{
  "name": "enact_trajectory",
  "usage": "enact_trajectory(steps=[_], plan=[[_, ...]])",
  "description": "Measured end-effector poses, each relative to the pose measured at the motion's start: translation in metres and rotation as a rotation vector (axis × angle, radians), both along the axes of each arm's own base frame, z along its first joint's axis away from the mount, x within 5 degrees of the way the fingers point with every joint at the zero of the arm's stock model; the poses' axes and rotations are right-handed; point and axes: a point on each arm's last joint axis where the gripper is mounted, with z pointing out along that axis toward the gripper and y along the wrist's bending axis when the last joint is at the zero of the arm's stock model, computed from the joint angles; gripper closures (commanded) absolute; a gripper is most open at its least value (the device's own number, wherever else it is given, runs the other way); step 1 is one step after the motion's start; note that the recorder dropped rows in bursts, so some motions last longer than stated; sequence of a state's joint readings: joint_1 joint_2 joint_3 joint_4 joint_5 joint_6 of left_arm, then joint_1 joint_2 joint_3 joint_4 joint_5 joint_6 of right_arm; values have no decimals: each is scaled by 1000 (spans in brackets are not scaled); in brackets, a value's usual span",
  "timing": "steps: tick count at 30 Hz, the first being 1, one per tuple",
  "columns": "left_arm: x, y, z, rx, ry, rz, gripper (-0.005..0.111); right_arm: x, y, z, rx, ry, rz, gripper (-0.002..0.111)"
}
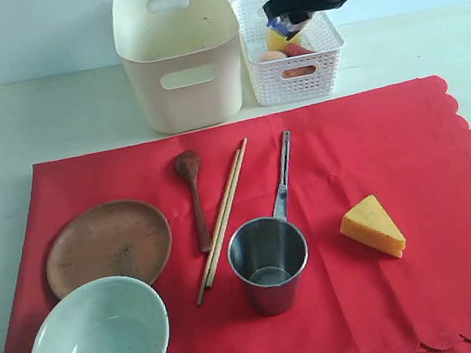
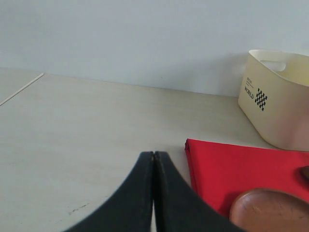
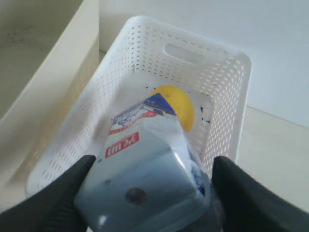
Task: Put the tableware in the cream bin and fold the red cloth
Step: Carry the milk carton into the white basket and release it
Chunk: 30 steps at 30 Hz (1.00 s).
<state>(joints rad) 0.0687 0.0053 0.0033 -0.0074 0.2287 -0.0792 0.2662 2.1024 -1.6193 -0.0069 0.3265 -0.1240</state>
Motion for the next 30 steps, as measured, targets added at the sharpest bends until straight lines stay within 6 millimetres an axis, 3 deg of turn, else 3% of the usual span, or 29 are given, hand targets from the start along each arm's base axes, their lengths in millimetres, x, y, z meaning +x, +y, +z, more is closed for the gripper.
enact_trajectory(steps=[6, 8, 17, 19, 30], plan=[[0, 0, 0, 0, 0, 0, 105, 25, 6, -12, 88, 11, -81, 108], [0, 0, 0, 0, 0, 0, 105, 30, 7, -11, 122, 19, -112, 103], [0, 0, 0, 0, 0, 0, 105, 34, 3, -4, 85, 45, -144, 31], [0, 0, 0, 0, 0, 0, 105, 33, 3, 7, 113, 29, -162, 25], [0, 0, 0, 0, 0, 0, 105, 12, -3, 74, 146, -41, -174, 24]])
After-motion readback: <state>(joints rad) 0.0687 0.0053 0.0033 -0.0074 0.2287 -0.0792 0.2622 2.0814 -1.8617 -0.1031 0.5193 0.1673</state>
